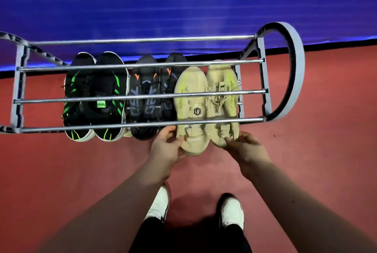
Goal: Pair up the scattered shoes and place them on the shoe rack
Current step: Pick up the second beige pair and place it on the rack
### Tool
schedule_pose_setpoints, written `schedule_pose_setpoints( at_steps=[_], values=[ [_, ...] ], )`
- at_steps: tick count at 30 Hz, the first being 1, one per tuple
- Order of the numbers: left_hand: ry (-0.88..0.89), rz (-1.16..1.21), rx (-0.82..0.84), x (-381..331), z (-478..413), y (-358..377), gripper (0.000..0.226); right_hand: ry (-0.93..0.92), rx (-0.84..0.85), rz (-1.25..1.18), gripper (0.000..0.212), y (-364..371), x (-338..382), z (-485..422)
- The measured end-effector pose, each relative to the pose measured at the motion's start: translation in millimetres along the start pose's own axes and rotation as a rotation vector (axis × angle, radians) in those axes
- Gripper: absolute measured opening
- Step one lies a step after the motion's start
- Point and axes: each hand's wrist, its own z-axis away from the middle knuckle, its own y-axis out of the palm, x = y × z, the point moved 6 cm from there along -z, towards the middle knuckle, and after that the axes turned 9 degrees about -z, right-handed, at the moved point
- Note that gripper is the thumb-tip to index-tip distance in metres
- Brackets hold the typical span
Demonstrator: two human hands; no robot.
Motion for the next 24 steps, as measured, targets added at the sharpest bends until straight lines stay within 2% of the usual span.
schedule_pose_setpoints(
  at_steps=[7, 9, 11, 13, 14, 17, 18, 19, 22, 24],
  values=[
    [0.065, -0.01, 0.004, -17.5, -39.2, 21.3, 0.037, -0.096, -0.073, -0.046, 0.024, 7.5, 8.8, -31.3],
    [0.052, -0.031, 0.017, -17.3, -51.0, 29.5, 0.04, -0.041, -0.127, 0.108, 0.042, 5.0, 6.7, -37.6],
    [0.078, -0.254, 0.035, -14.8, -62.0, 35.9, 0.039, 0.043, -0.18, 0.243, 0.061, 0.6, 5.7, -39.1],
    [0.099, -0.595, 0.018, -13.6, -64.1, 37.5, 0.039, 0.076, -0.192, 0.288, 0.052, -3.5, 5.8, -41.0],
    [0.098, -0.674, 0.02, -12.9, -64.6, 38.5, 0.04, 0.077, -0.196, 0.301, 0.043, -5.3, 6.0, -42.5],
    [0.081, -0.624, 0.158, -9.7, -67.0, 43.2, 0.048, 0.082, -0.154, 0.347, 0.008, -2.4, 10.4, -38.5],
    [0.068, -0.621, 0.187, -7.0, -66.7, 41.6, 0.05, 0.096, -0.129, 0.371, 0.003, -1.0, 10.5, -35.2],
    [0.055, -0.632, 0.207, -5.4, -63.6, 39.8, 0.048, 0.111, -0.106, 0.396, 0.008, 0.3, 10.5, -31.1],
    [0.089, -0.602, 0.157, -1.8, -51.5, 29.5, 0.02, 0.155, -0.094, 0.431, 0.041, -3.1, 5.2, -16.2],
    [0.09, -0.556, 0.164, 0.7, -36.2, 23.5, 0.027, 0.184, -0.076, 0.507, 0.032, -5.1, -1.5, -3.5]
  ],
)
